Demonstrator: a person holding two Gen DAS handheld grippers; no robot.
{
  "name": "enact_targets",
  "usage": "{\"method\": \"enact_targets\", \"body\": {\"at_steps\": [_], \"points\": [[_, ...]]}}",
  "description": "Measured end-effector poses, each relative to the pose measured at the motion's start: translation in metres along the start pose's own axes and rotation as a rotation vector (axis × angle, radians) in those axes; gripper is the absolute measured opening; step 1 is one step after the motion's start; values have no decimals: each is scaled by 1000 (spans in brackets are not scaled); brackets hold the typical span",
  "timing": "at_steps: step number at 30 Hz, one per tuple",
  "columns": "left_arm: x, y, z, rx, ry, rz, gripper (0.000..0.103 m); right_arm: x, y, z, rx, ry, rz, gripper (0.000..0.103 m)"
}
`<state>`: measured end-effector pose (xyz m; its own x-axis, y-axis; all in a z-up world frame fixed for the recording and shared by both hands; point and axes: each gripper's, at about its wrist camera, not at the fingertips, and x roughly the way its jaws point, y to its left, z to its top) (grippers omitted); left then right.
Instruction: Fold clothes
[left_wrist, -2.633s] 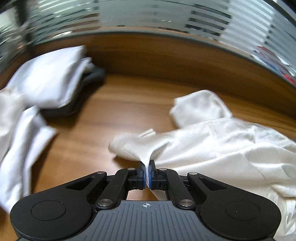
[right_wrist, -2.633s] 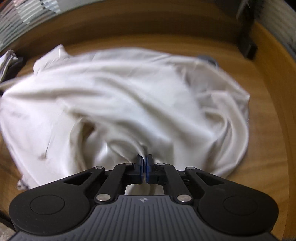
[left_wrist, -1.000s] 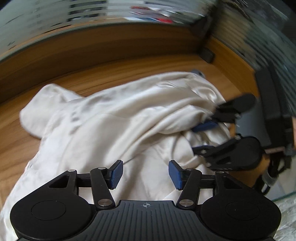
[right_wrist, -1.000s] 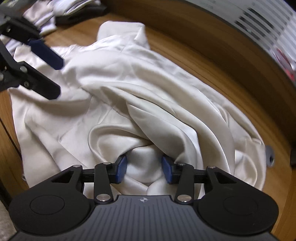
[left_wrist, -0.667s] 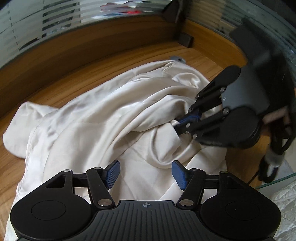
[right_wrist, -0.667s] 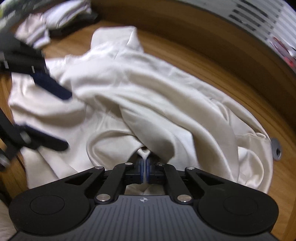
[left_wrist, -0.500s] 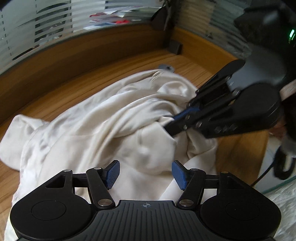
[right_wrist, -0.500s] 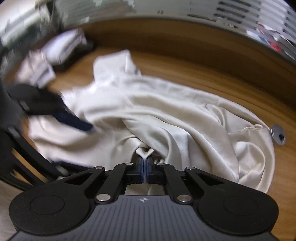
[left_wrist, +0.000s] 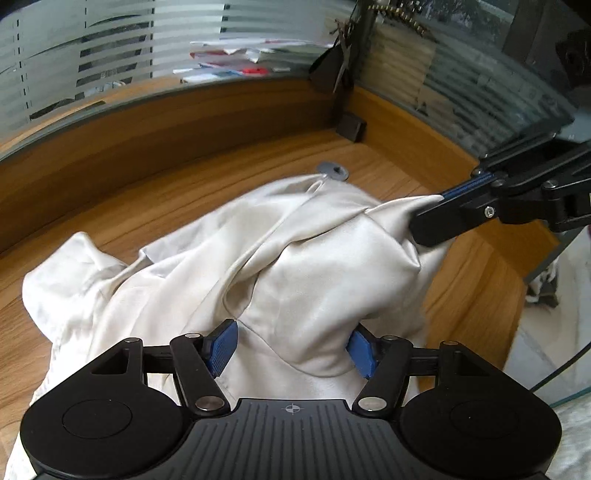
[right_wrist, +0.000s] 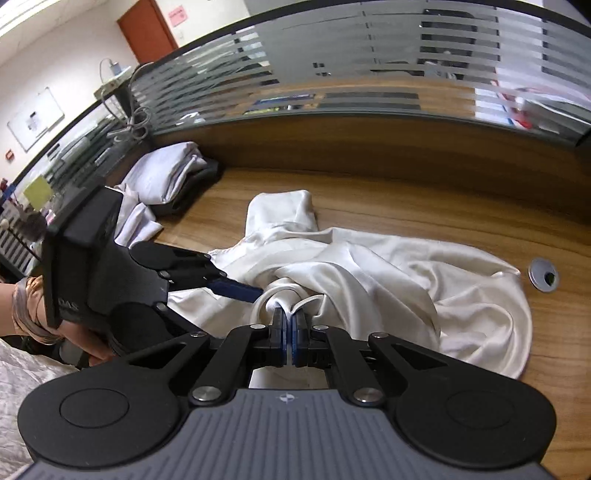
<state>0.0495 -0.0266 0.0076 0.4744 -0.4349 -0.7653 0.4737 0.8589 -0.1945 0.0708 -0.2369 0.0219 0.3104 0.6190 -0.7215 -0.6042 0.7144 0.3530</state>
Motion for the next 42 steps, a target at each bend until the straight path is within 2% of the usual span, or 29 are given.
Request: {"method": "enact_targets", "body": {"at_steps": [5, 8, 10, 14, 19, 20, 21, 22, 23, 24, 28, 30, 35, 38, 40, 42], "points": [[-15, -9, 5, -38, -29, -87, 67, -13, 8, -2, -24, -20, -4, 3], [-19, -10, 9, -93, -55, -150, 67, -7, 14, -13, -102, 26, -87, 3], [-21, -8, 11, -135, -63, -170, 67, -2, 9, -21, -83, 51, -102, 3], [-9, -6, 12, -167, -11, -139, 65, 2, 10, -38, -48, 54, -100, 3], [8, -10, 10, -179, 70, -120, 61, 10, 21, -51, -63, 53, -112, 3], [11, -11, 9, -173, 84, -106, 56, 11, 22, -53, -64, 51, -115, 3], [14, -12, 7, -166, 99, -93, 44, 12, 24, -55, -64, 49, -118, 3], [17, -13, 6, -160, 113, -79, 39, 12, 25, -57, -60, 48, -118, 3], [18, -13, 4, -156, 119, -69, 26, 13, 25, -59, -55, 54, -112, 3], [19, -14, 3, -145, 124, -39, 6, 15, 24, -61, -51, 63, -103, 3], [17, -10, 0, -139, 104, 49, 4, 24, 22, -69, -61, 136, -96, 3], [9, -7, 0, -147, 79, 67, 4, 21, 22, -68, -74, 137, -118, 4], [-8, -5, -1, -133, 63, 57, 4, 6, 12, -46, -14, 33, -86, 5], [-15, -8, -2, -130, 43, 57, 4, 16, 10, -28, 11, 1, -54, 5], [-21, -9, -1, -130, 14, 73, 4, 33, 10, -20, 14, 20, -25, 5], [-29, -7, 1, -135, -18, 103, 4, 53, 9, -21, 12, 92, 3, 5]]}}
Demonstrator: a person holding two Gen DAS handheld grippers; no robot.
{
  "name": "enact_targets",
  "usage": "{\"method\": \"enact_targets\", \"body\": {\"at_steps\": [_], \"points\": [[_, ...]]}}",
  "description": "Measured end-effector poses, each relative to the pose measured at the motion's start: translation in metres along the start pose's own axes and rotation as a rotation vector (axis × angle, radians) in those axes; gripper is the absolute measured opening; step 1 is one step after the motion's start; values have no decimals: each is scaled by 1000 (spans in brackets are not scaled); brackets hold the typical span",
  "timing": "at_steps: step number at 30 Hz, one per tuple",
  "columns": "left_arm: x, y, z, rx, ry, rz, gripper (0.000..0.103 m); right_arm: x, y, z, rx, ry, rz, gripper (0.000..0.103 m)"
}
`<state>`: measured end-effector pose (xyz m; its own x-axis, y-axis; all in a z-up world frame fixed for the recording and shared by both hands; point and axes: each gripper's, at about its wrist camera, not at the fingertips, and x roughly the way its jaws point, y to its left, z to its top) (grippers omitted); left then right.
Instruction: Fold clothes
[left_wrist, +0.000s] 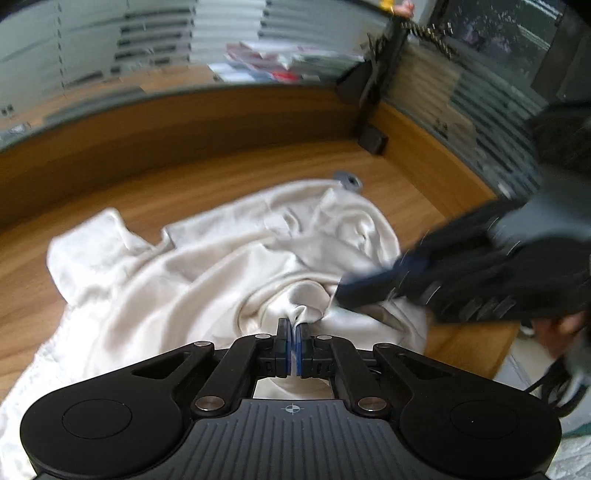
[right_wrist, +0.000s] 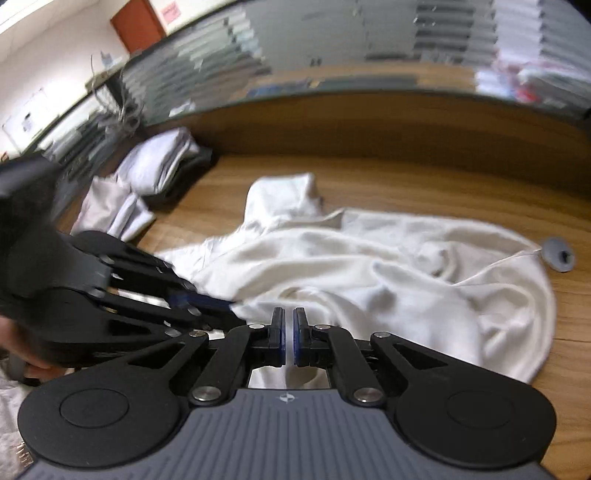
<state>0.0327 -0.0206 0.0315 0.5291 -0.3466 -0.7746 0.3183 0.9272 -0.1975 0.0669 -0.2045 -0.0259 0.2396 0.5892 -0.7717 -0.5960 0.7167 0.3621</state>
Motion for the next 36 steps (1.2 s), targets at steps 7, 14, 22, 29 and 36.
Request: {"method": "enact_targets", "body": {"at_steps": [7, 14, 22, 29, 36], "points": [[-11, 16, 2, -56, -14, -11, 4, 38, 0, -17, -39, 192, 1, 5], [-8, 21, -4, -37, 24, -43, 4, 20, -4, 6, 19, 51, 32, 6], [-14, 35, -13, -78, 19, 21, 3, 89, -2, 3, -44, 280, 31, 6], [-12, 40, -15, -103, 36, -16, 3, 79, -4, -4, -76, 266, 2, 11], [-11, 39, -10, -101, 32, -17, 3, 90, 6, 12, -102, 119, 23, 23]]}}
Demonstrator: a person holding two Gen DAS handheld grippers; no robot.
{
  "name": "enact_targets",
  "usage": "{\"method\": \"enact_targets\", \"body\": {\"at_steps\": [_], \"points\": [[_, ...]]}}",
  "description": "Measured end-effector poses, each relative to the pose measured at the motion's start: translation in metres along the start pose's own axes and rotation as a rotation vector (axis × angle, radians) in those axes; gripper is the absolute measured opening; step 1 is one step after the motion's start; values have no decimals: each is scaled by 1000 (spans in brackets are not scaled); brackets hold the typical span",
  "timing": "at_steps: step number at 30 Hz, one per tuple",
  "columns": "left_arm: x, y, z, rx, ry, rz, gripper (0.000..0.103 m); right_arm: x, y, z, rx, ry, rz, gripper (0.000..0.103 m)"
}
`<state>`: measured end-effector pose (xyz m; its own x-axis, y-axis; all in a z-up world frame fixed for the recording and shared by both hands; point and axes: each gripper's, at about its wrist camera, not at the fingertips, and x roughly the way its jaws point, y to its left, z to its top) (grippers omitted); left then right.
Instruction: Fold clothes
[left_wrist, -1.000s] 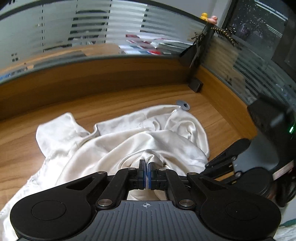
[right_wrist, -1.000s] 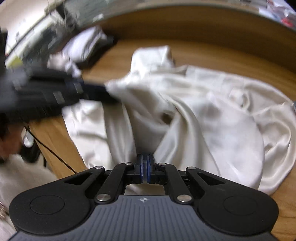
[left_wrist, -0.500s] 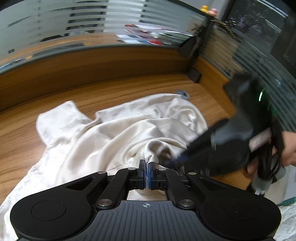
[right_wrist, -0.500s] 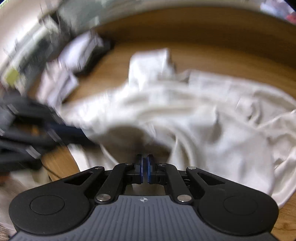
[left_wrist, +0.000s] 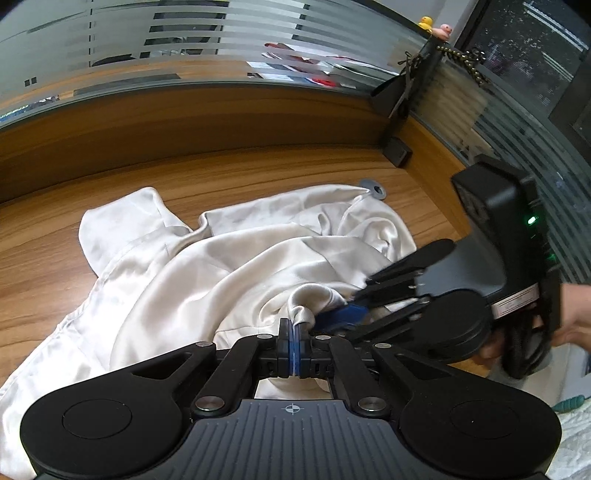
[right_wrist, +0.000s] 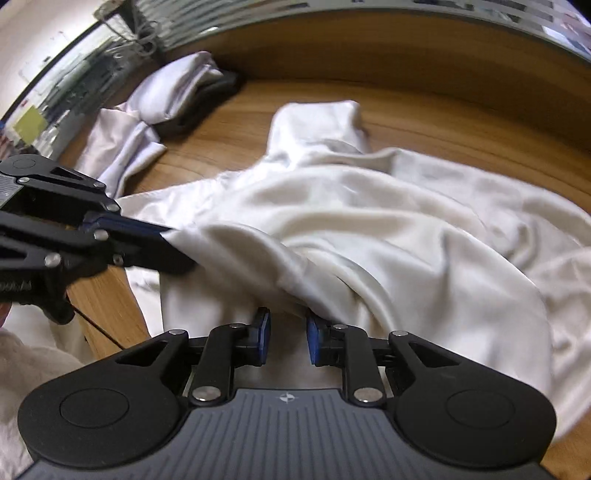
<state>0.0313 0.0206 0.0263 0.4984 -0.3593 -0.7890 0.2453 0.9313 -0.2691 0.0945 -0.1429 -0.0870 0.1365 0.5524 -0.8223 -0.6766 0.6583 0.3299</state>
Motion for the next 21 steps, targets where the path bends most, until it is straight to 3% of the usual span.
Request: {"method": "enact_targets", "body": {"at_steps": [3, 6, 9, 14, 17, 21], "points": [[1, 1, 2, -4, -6, 22, 3, -2, 1, 9, -15, -110, -154, 23], [4, 5, 4, -25, -5, 32, 3, -13, -2, 13, -13, -166, -184, 24], [10, 9, 6, -47, 9, 36, 3, -3, -9, 10, -24, -83, -166, 32], [20, 12, 4, -64, 44, 37, 3, 20, -12, -2, -36, 43, -152, 35], [26, 14, 3, -74, 70, 47, 4, 31, -10, -7, -42, 56, -152, 48], [31, 21, 1, -99, 91, 60, 4, 43, -5, -11, -61, 63, -163, 49]]}}
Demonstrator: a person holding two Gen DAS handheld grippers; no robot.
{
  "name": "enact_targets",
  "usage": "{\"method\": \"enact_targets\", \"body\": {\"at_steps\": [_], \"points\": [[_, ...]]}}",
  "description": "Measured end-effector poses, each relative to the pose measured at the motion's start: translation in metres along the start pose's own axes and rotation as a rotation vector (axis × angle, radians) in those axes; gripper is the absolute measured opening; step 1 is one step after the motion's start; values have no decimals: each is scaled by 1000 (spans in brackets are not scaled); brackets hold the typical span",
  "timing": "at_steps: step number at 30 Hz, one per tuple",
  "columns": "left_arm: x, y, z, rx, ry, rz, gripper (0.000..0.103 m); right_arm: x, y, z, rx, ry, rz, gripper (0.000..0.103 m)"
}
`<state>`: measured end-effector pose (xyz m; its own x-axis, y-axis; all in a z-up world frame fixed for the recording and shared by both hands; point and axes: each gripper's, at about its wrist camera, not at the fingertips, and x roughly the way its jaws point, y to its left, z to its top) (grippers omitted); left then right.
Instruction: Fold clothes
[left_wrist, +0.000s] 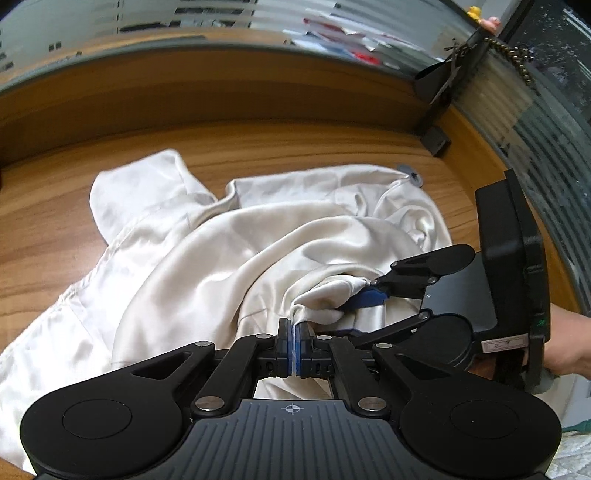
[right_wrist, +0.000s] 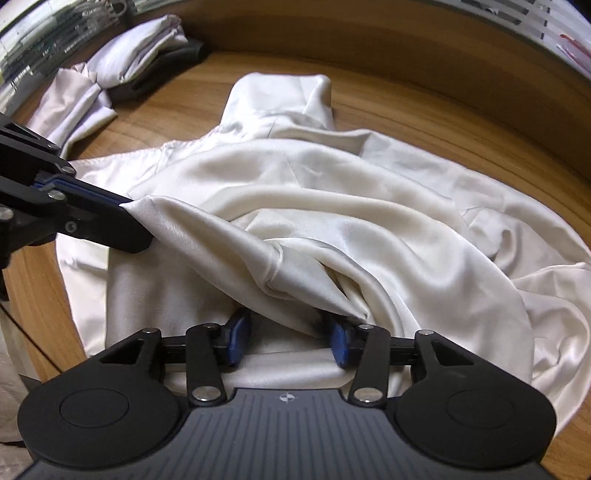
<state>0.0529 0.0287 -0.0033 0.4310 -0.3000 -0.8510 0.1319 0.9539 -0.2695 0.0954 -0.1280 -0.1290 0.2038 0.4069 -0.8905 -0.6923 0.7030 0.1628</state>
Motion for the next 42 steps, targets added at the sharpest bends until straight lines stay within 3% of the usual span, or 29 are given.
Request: {"method": "enact_targets", "body": {"at_steps": [1, 2, 3, 5, 7, 9, 12, 21, 25, 27, 30, 34, 35, 36, 37, 42], "points": [[0, 1, 0, -6, 2, 9, 5, 2, -1, 0, -3, -4, -8, 38], [1, 2, 0, -12, 3, 18, 5, 3, -2, 1, 4, -4, -14, 16], [0, 1, 0, -11, -3, 20, 5, 3, -5, 3, 15, -2, -17, 7], [-4, 0, 0, -5, -17, 19, 6, -6, -12, 4, 57, -16, 1, 5], [-7, -2, 0, 1, -31, 18, 14, -25, -18, 3, 90, -38, 24, 4], [-11, -6, 2, 19, -51, 11, 34, -47, -20, 2, 112, -62, 50, 3], [-18, -15, 4, 45, -81, -6, 49, -85, -22, 0, 136, -96, 84, 3], [-58, -35, 12, 107, -195, -143, 52, -185, -26, 9, 221, -211, 163, 3], [-79, -44, 14, 167, -244, -195, 49, -191, -29, 17, 227, -232, 131, 3], [-83, -49, 15, 193, -245, -207, 39, -188, -29, 21, 228, -233, 127, 3], [-76, -55, 16, 210, -222, -213, 31, -180, -23, 27, 200, -227, 123, 3], [-56, -58, 14, 205, -190, -146, 31, -165, -13, 32, 158, -199, 129, 3], [-51, -57, 13, 198, -188, -123, 27, -162, -11, 33, 151, -195, 133, 3], [-46, -56, 13, 190, -186, -99, 6, -159, -10, 33, 145, -194, 130, 4], [-45, -52, 11, 171, -197, -87, 3, -156, -8, 33, 140, -194, 121, 4], [-44, -30, 10, 46, -251, -46, 3, -131, -4, 25, 111, -152, 68, 10]]}}
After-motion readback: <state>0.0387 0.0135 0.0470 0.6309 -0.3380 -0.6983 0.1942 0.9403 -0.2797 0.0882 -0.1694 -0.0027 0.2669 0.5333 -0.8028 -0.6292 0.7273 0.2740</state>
